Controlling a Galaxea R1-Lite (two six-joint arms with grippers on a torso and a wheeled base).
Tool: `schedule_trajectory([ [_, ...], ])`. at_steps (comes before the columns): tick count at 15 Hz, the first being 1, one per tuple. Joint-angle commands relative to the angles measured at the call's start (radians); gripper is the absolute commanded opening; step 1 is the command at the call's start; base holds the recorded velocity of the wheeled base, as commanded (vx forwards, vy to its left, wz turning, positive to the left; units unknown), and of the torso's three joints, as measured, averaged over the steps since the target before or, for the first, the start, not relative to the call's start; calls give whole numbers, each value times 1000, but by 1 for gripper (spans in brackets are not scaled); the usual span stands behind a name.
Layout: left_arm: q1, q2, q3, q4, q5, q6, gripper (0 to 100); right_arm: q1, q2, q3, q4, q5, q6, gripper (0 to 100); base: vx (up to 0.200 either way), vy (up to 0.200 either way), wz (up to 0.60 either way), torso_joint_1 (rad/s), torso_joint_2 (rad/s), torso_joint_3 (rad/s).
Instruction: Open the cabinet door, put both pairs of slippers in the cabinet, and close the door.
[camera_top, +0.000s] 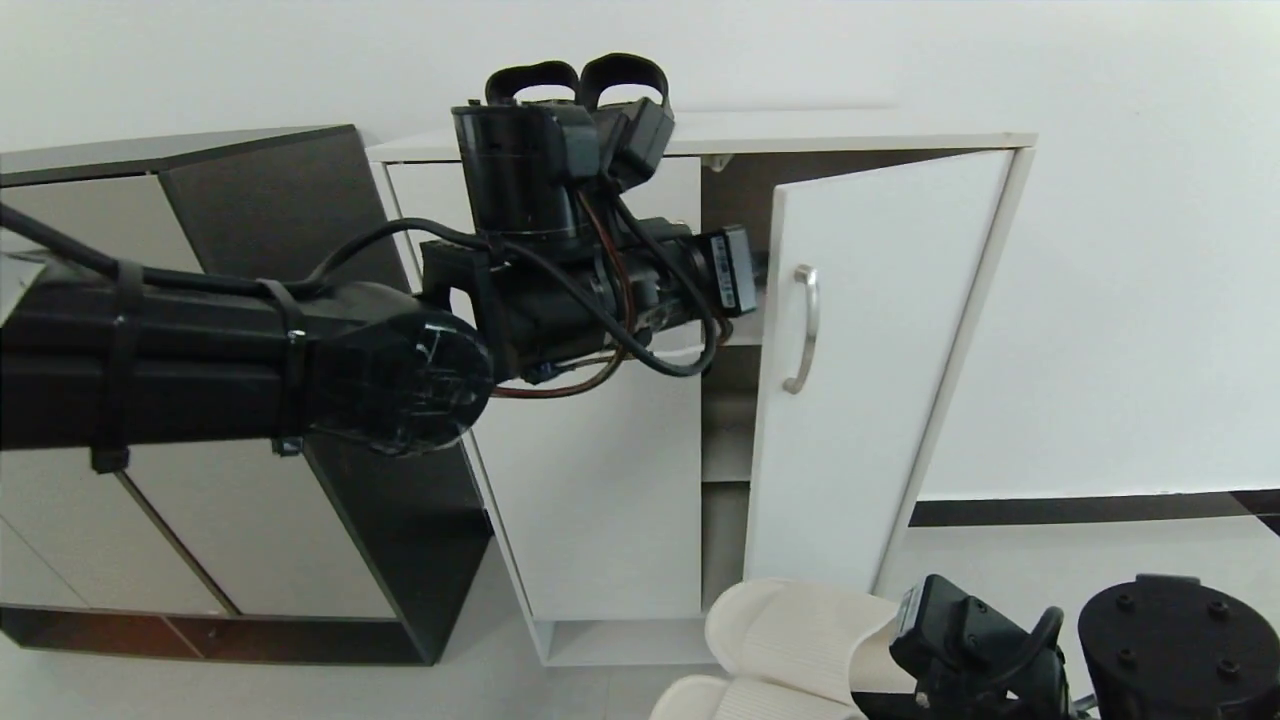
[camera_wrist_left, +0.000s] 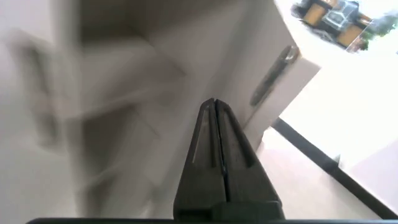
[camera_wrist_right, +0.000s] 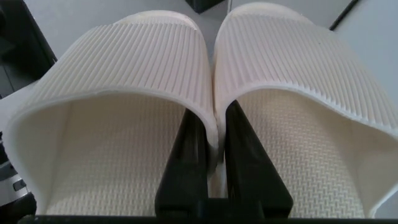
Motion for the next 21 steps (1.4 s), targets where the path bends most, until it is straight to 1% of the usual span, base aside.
schedule_trajectory([
  [1,-75,-59,47,-4,7,7,0,21,-2,13,-1,1,1,0,-200,0,0,2,-7,12],
  [3,-106,-61,47,-7,19,10,0,26,-4,13,-2,1,1,0,-200,0,0,2,5,5],
  [4,-106,-61,47,-12,19,11,0,26,-2,10,-4,1,4,0,-200,0,0,-7,2,-2],
  [5,-95,-59,49,-30,39,14,0,25,1,1,-4,-1,9,0,0,0,0,0,0,0],
  [6,-75,-59,49,-43,93,25,0,18,6,-8,-4,-2,10,0,0,0,0,0,0,0],
  [8,-57,-68,66,-67,148,20,0,-29,33,-48,-4,-24,15,0,0,0,0,0,0,0],
  [9,-24,-114,112,-75,213,20,0,-64,87,-108,-13,-107,56,0,0,0,0,0,0,0],
  [10,2,-145,139,-73,263,20,0,-72,125,-149,-24,-183,109,0,0,0,0,0,0,0],
  [11,48,-191,192,-63,349,22,0,-78,188,-215,-33,-303,184,0,0,0,0,0,0,0],
  [12,66,-206,210,-52,383,25,0,-89,219,-246,-33,-357,204,0,0,0,0,0,0,0],
  [13,124,-272,284,-21,501,27,0,-124,293,-312,-35,-470,211,0,0,0,0,0,0,0],
  [14,164,-337,365,-14,564,28,0,-140,317,-338,-36,-509,213,0,0,0,0,0,0,0],
  [15,200,-417,458,-12,596,36,0,-156,328,-354,-36,-532,213,0,0,0,0,0,0,0],
  [16,221,-513,561,-11,604,54,0,-170,331,-363,-36,-564,213,0,0,0,0,0,0,0],
  [17,261,-621,659,-1,616,70,0,-183,332,-378,-36,-597,213,0,0,0,0,0,0,0],
  [18,321,-708,745,32,687,108,0,-186,331,-378,-36,-602,210,0,0,0,0,0,0,0],
  [19,394,-802,831,51,762,163,0,-186,329,-380,-36,-602,210,0,0,0,0,0,0,0],
  [20,465,-915,922,52,777,183,0,-184,331,-380,-36,-604,208,0,0,0,0,0,0,0],
  [21,502,-996,988,58,777,185,0,-184,329,-377,-38,-604,208,0,0,0,0,0,0,0],
])
